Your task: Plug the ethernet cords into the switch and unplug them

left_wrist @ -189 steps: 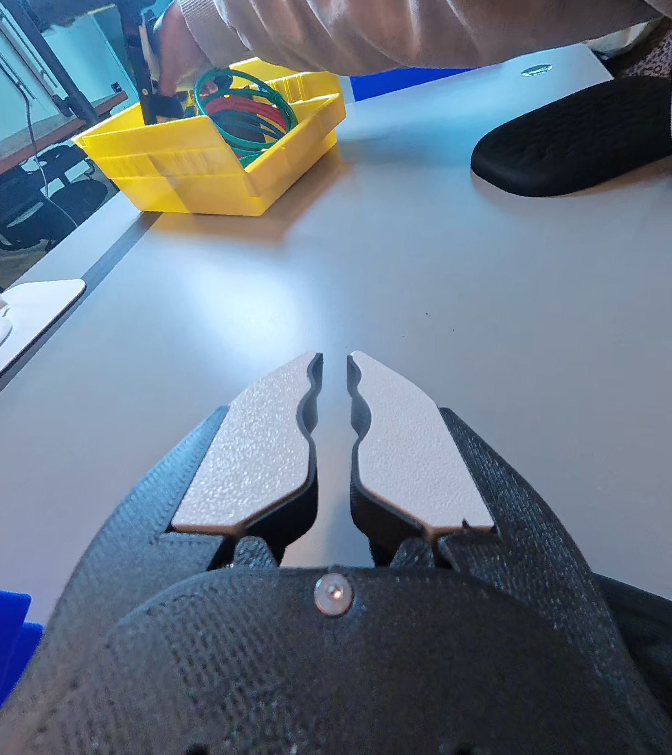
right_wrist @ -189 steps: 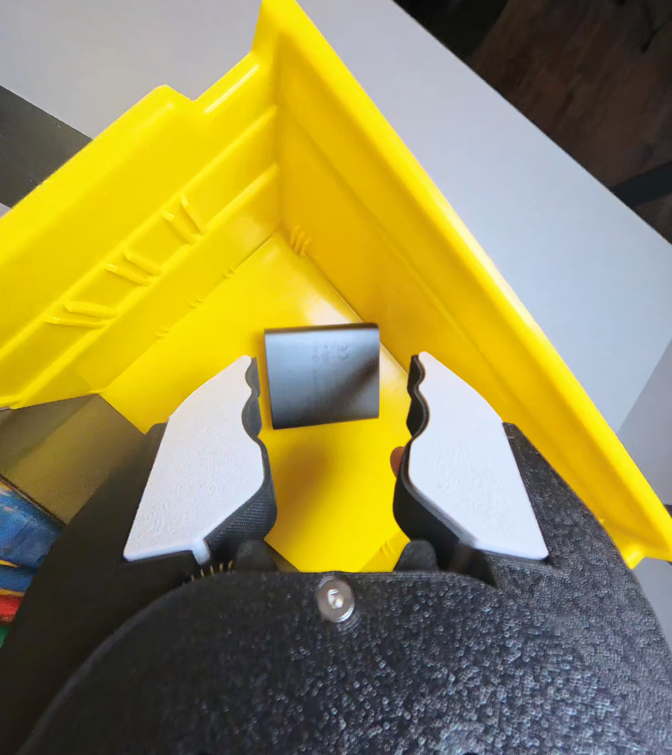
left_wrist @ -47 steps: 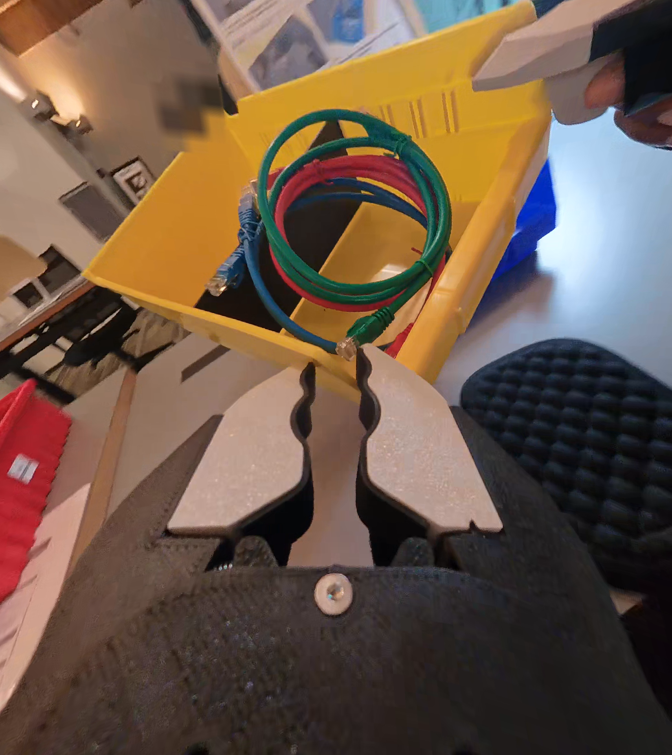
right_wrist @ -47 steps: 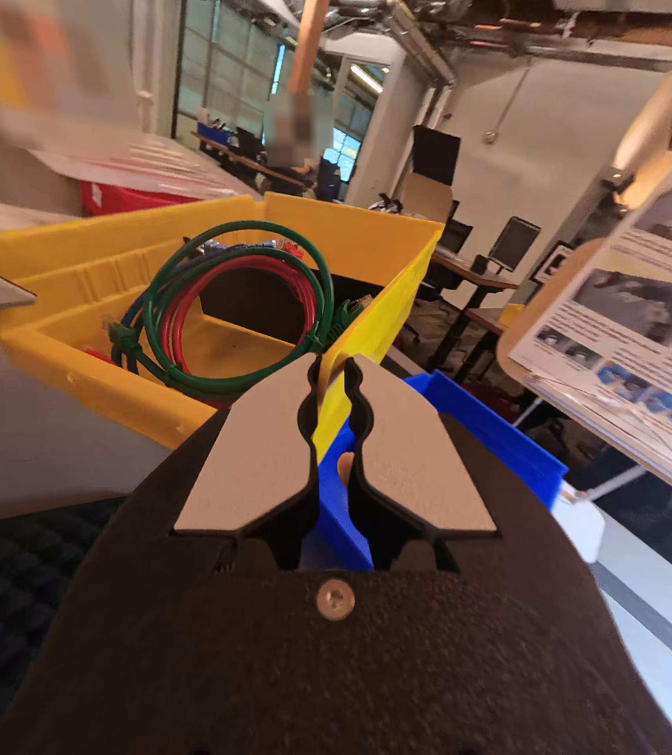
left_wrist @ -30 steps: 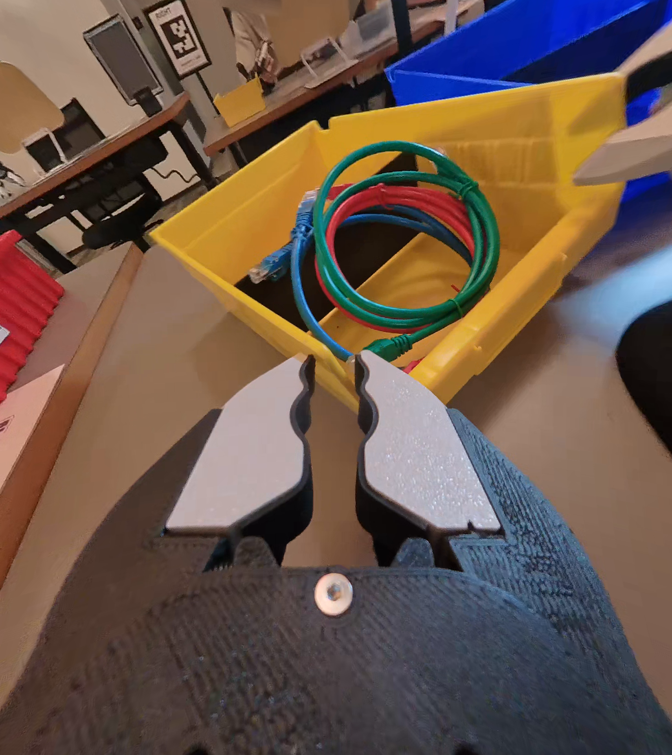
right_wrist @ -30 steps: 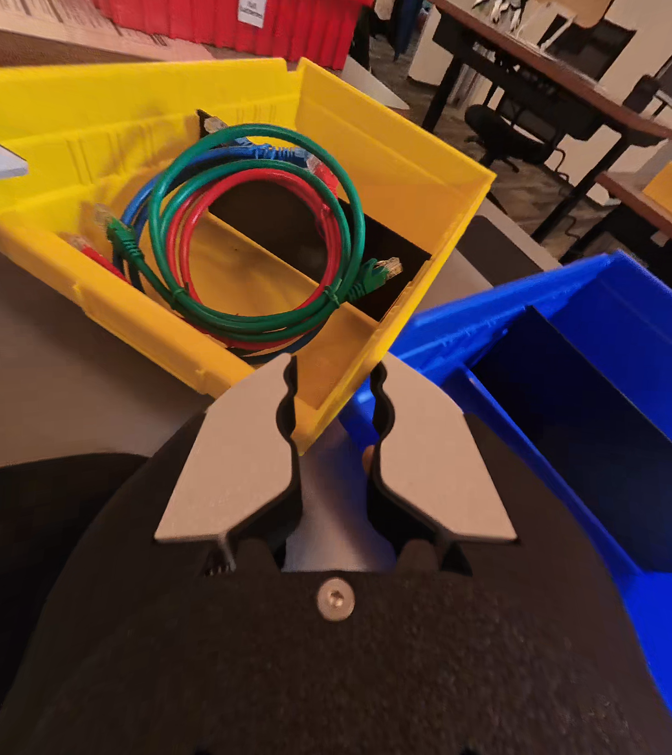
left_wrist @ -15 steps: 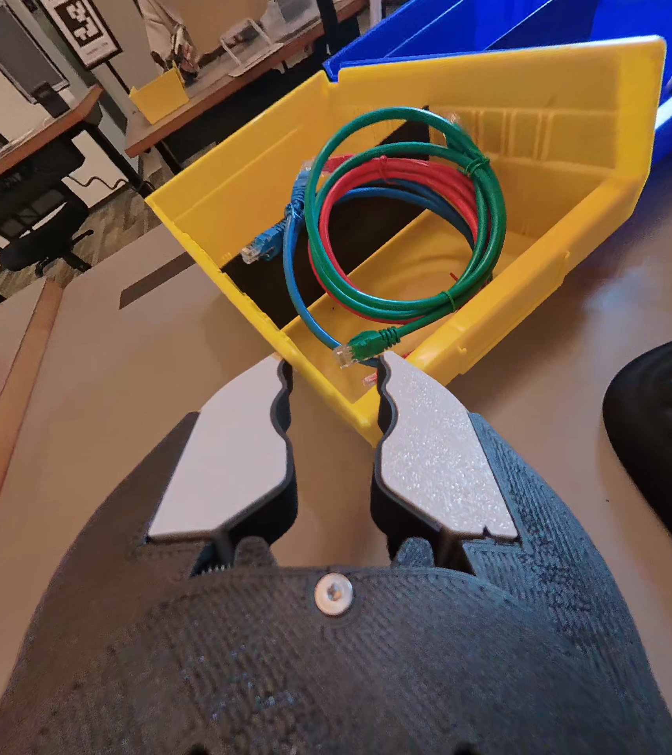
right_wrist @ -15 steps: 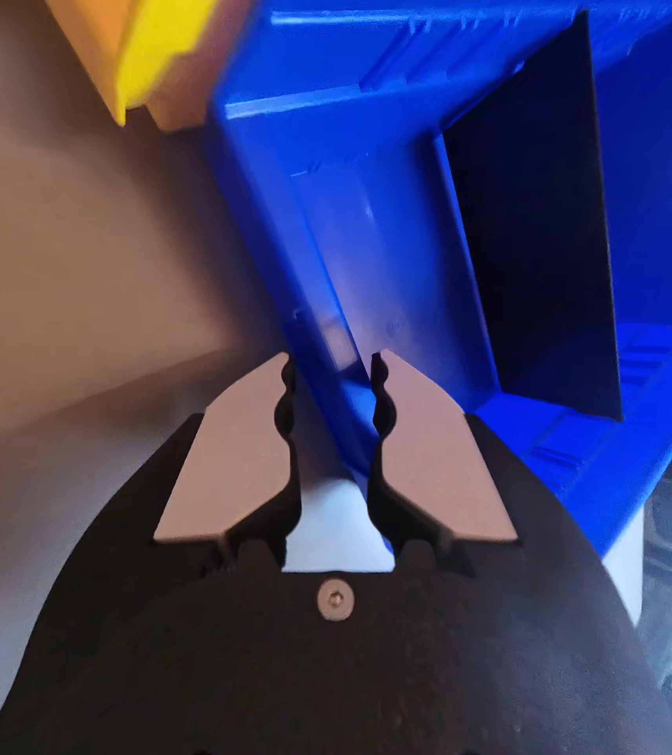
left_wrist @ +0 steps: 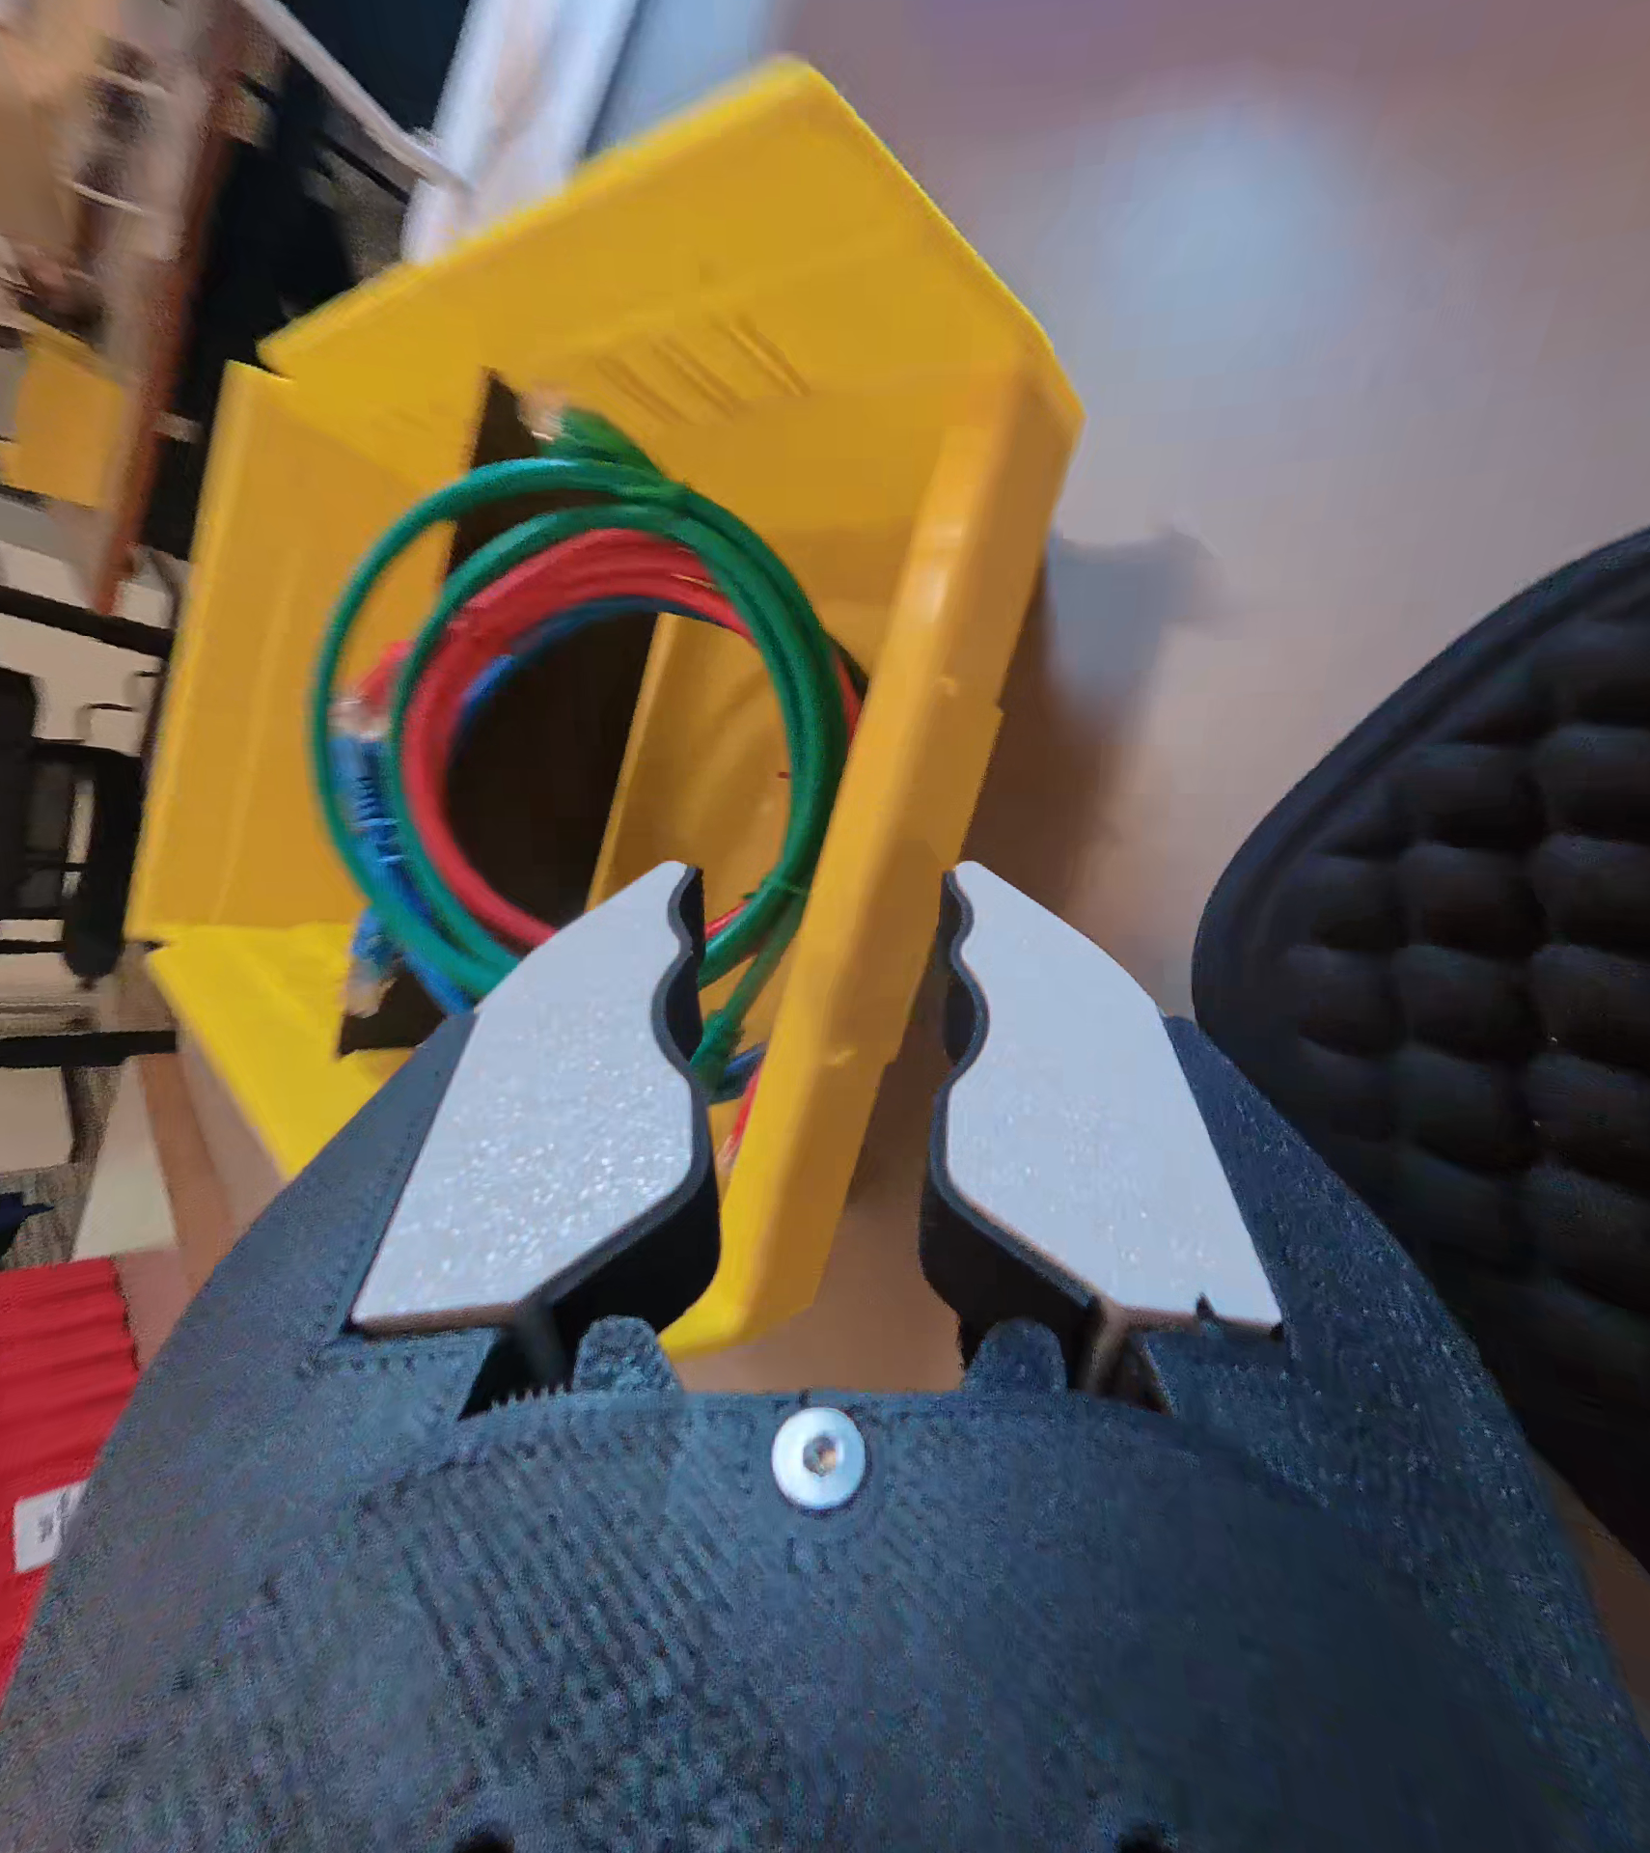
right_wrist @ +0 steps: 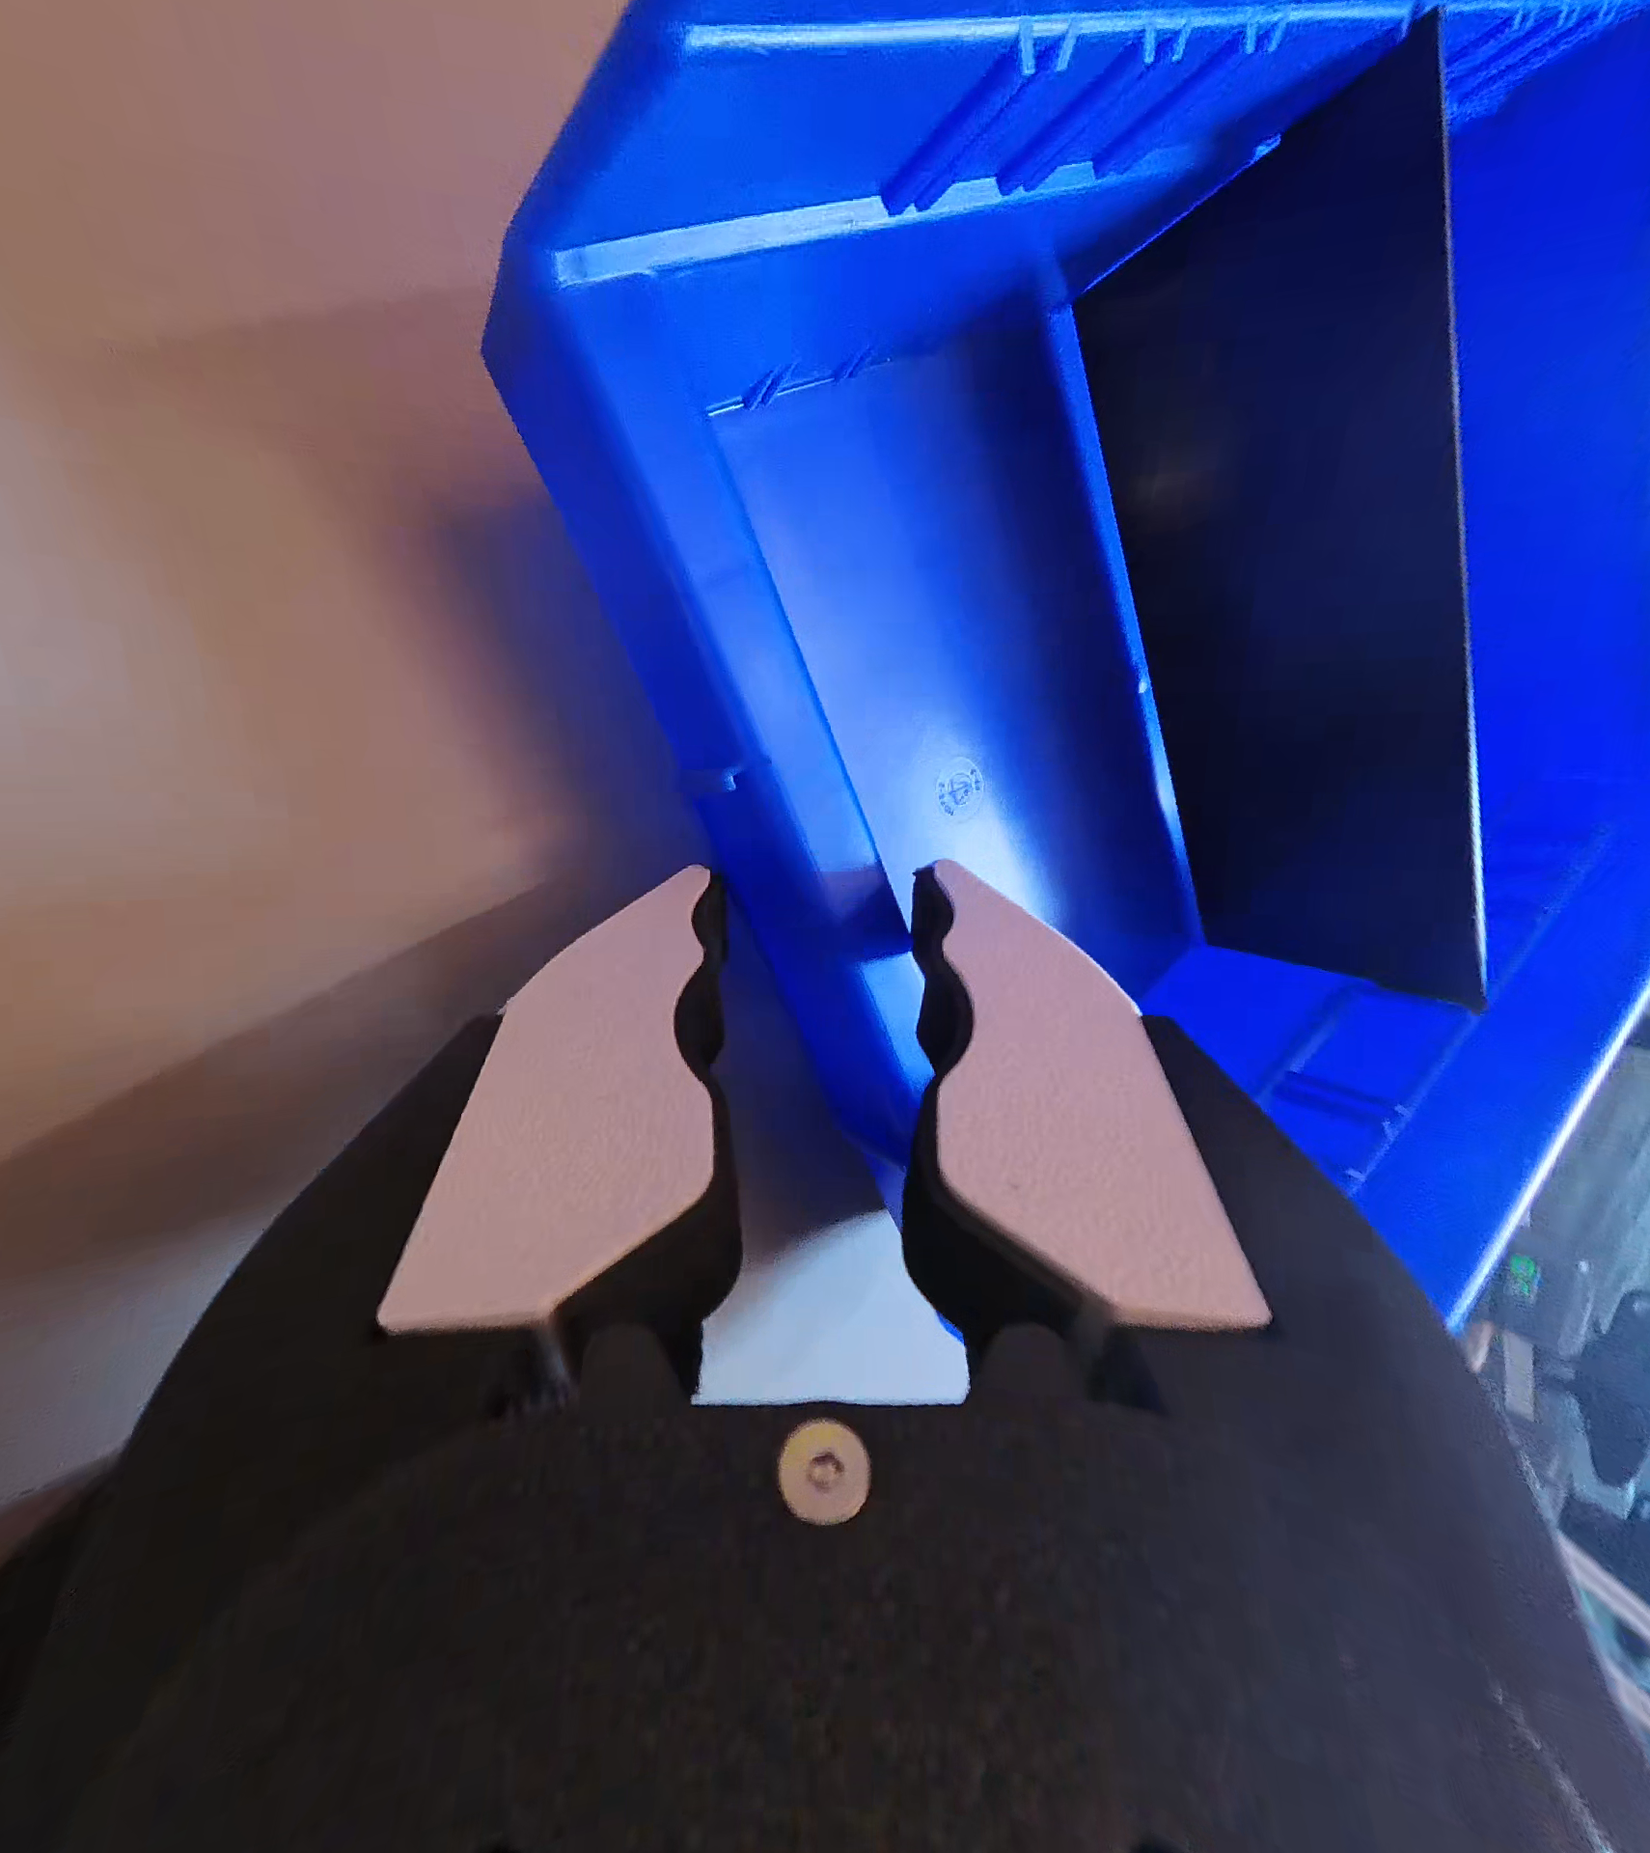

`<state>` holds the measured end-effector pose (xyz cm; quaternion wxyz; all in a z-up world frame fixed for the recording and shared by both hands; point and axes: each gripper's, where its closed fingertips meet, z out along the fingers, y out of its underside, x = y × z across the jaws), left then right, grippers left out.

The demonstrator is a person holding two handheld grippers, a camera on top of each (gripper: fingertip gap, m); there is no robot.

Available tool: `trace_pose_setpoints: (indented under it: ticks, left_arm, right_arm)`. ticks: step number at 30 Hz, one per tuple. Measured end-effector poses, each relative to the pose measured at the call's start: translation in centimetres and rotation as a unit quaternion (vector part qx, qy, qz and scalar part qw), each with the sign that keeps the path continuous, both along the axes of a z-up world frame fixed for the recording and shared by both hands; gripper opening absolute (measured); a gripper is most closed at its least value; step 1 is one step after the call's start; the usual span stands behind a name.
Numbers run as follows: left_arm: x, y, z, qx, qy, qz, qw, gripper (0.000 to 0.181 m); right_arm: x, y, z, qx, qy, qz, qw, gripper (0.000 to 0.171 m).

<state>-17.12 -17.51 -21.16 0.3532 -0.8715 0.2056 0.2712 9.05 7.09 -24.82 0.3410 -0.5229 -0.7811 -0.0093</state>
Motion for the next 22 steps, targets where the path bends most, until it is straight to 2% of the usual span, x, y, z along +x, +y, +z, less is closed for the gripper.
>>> trace_pose_setpoints:
  ticks: [1, 5, 8, 11, 17, 20, 22]
  left_arm:
    - [-0.1, 0.4, -1.2, -0.034, -0.004, -0.005, 0.999, 0.044]
    - [-1.6, 2.0, -4.2, -0.11, 0.011, -0.013, 0.994, 0.042]
    - [-2.6, 3.5, -4.4, -0.102, 0.045, -0.009, 0.994, 0.032]
    - [-4.0, 4.7, -4.3, -0.082, 0.065, -0.01, 0.994, 0.032]
    - [-5.7, 5.5, -4.2, -0.07, 0.07, -0.004, 0.995, 0.033]
    - [-4.8, 5.3, -3.8, -0.066, 0.014, -0.011, 0.998, 0.041]
    - [-2.3, 5.7, -0.4, 0.006, -0.111, -0.039, 0.993, 0.041]
  right_arm:
    - [0.7, 1.0, 0.0, 0.002, 0.0, -0.009, 1.0, 0.036]
    - [1.9, 5.9, 0.1, 0.028, 0.006, -0.038, 0.999, 0.036]
    - [2.0, 9.7, 0.3, 0.041, 0.022, -0.088, 0.995, 0.038]
    - [1.8, 12.7, 0.2, 0.037, 0.047, -0.134, 0.989, 0.04]
    - [1.0, 15.2, 0.3, 0.06, 0.063, -0.207, 0.975, 0.04]
    - [0.7, 15.2, 0.4, 0.068, 0.064, -0.214, 0.972, 0.04]
    - [0.6, 14.7, 0.4, 0.062, 0.074, -0.206, 0.974, 0.039]
